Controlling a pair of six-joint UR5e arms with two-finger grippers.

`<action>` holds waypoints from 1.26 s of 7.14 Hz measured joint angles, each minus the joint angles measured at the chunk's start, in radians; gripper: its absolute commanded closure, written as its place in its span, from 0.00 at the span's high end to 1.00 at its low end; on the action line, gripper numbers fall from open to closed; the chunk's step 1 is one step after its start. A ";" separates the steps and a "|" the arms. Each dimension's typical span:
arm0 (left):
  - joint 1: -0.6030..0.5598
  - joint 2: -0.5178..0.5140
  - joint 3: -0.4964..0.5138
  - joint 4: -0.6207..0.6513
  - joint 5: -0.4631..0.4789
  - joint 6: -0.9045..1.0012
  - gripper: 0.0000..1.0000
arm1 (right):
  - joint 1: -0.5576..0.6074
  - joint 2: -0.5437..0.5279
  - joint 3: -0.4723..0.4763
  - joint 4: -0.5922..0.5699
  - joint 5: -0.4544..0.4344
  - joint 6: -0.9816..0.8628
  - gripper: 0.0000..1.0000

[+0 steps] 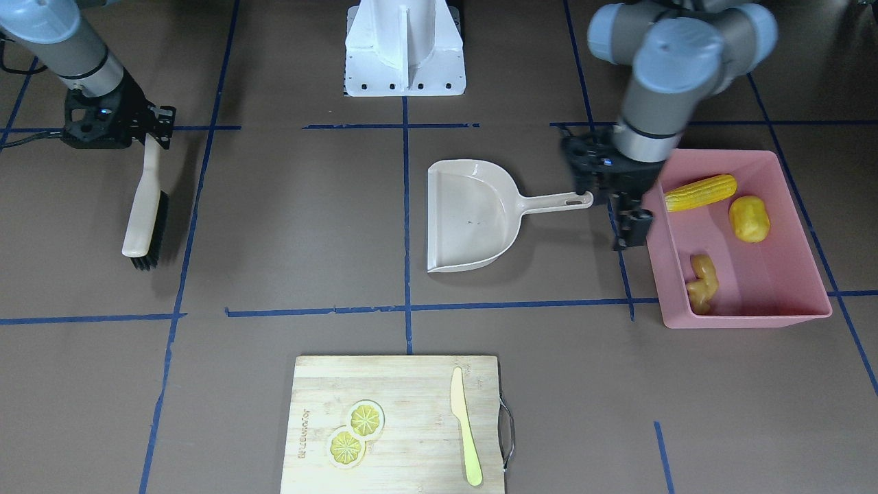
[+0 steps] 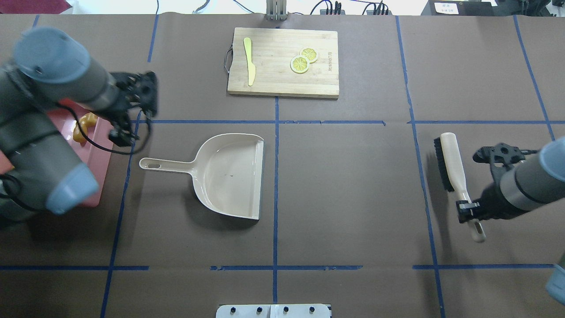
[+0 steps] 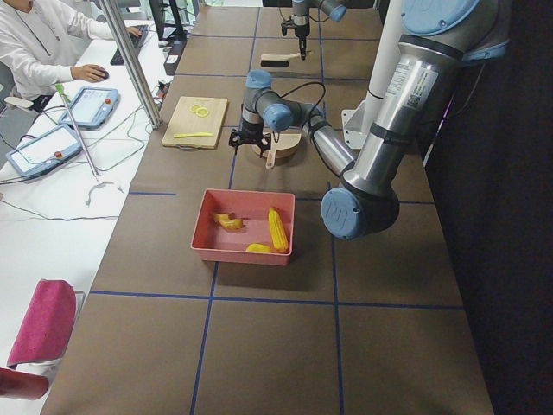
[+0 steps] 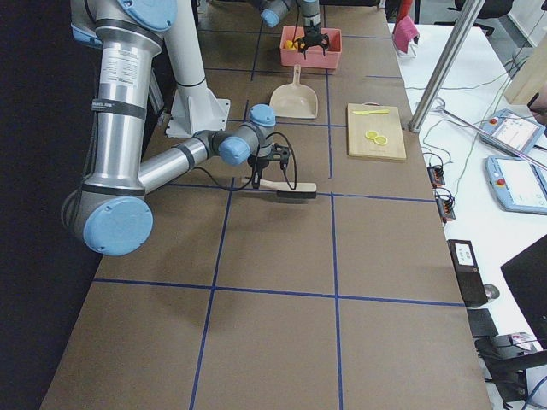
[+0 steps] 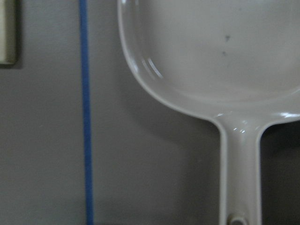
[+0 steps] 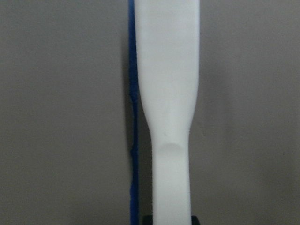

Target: Sweep and dump trash into bin

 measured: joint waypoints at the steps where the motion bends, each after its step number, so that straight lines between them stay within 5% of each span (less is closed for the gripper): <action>1: -0.099 0.040 0.003 0.003 -0.067 0.000 1.00 | 0.001 -0.065 -0.026 0.102 0.021 0.011 0.03; 3: -0.192 0.082 0.020 0.006 -0.118 -0.003 1.00 | 0.002 -0.121 -0.061 0.190 0.030 0.022 0.13; 5: -0.212 0.093 0.030 0.006 -0.125 -0.003 1.00 | -0.001 -0.124 -0.078 0.209 0.027 0.023 0.50; 6: -0.214 0.094 0.032 0.006 -0.125 -0.003 1.00 | -0.002 -0.122 -0.084 0.211 0.028 0.022 0.99; 9: -0.220 0.094 0.034 0.006 -0.125 -0.004 1.00 | 0.015 -0.121 -0.075 0.213 0.027 0.023 1.00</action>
